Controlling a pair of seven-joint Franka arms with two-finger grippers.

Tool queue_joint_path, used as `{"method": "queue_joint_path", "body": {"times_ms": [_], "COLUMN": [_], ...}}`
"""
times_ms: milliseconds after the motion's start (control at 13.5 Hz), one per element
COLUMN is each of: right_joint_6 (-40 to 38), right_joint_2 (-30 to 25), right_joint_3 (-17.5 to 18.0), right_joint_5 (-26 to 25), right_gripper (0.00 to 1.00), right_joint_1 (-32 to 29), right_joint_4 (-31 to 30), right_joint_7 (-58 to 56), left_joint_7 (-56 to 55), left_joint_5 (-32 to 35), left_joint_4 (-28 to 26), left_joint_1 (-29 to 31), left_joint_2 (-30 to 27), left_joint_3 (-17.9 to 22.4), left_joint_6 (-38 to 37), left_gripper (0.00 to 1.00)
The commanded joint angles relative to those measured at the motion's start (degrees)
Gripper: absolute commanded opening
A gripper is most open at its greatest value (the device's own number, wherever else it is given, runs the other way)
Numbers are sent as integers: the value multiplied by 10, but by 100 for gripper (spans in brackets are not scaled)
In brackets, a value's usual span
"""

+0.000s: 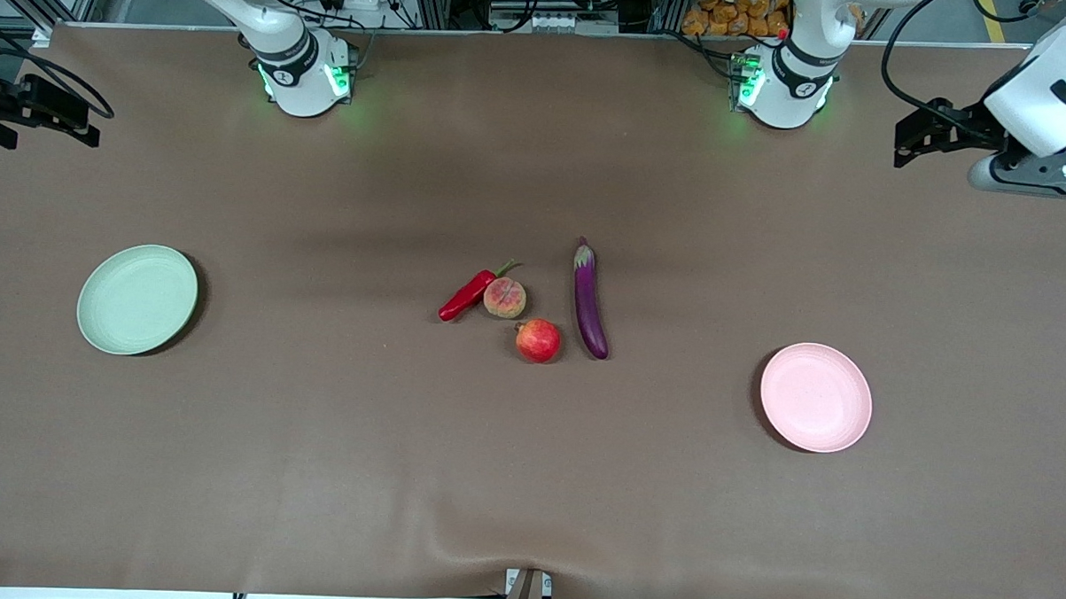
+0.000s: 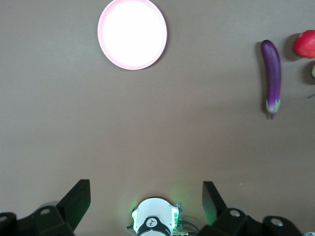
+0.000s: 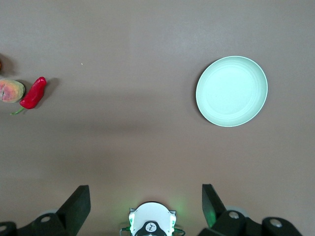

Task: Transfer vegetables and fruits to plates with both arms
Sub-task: 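Reach the left gripper toward the purple eggplant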

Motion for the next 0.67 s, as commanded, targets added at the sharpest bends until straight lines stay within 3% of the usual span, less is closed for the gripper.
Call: {"method": "queue_joint_path", "body": {"times_ms": [0,148,594], "right_joint_6": [-3,-4,-5], "right_joint_2": [3,4,4], "right_joint_3": [1,1,1], "right_joint_5": [4,4,4], "right_gripper": [100,100,100], "right_joint_1": [-13,-15,-15], "right_joint_4": [3,3,3], "right_joint_7": [-5,-5,-6], "left_joint_7": [-8,-10,-69], "left_joint_5": [-62,-93,-84], "left_joint_4": [13,14,14], "left_joint_1": [-3,-17,-65], "left_joint_2": [38,68,99], "left_joint_3": [-5,-21,-26], "left_joint_6": [-2,-1,37], "left_gripper": [100,100,100]}}
